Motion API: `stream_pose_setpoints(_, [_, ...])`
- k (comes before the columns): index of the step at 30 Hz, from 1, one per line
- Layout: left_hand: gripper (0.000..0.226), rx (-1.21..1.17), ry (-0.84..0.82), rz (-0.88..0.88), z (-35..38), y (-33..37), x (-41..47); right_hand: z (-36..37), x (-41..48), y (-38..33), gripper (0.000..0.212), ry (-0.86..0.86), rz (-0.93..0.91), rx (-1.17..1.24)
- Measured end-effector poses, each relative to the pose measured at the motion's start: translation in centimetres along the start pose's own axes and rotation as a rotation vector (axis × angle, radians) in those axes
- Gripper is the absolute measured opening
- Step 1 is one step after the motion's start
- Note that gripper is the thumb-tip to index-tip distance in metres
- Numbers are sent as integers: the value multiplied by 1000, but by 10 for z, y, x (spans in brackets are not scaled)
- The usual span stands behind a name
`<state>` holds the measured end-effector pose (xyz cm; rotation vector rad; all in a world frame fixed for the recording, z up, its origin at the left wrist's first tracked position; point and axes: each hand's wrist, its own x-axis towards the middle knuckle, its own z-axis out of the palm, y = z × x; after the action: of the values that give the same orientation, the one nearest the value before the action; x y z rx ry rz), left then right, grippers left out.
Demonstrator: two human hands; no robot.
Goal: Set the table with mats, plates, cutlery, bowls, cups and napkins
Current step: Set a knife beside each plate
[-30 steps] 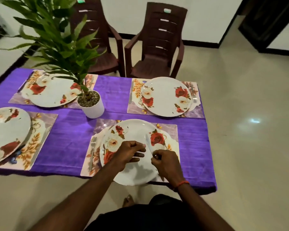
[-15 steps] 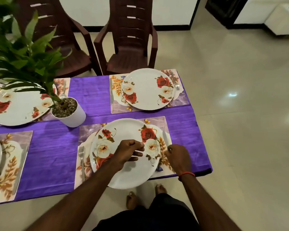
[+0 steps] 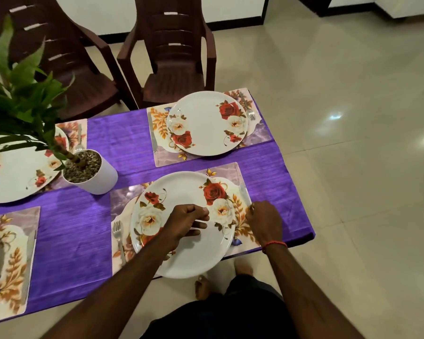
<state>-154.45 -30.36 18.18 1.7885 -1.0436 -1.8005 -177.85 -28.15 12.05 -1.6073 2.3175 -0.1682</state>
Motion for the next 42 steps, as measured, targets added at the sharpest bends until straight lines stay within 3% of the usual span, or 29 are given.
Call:
stream_pose_setpoints(30, [19,-26,37,22,-1,1,-10,6,6,5,26,5,-22,21])
stream_pose_setpoints(36, [18,-32,69,51,0,5,-15,-10,5,5,24,-22,-83,43])
stream_pose_setpoints(42, [12,-93,152,116,4,12,-23,-39,13,-11,37,-97,-286,142])
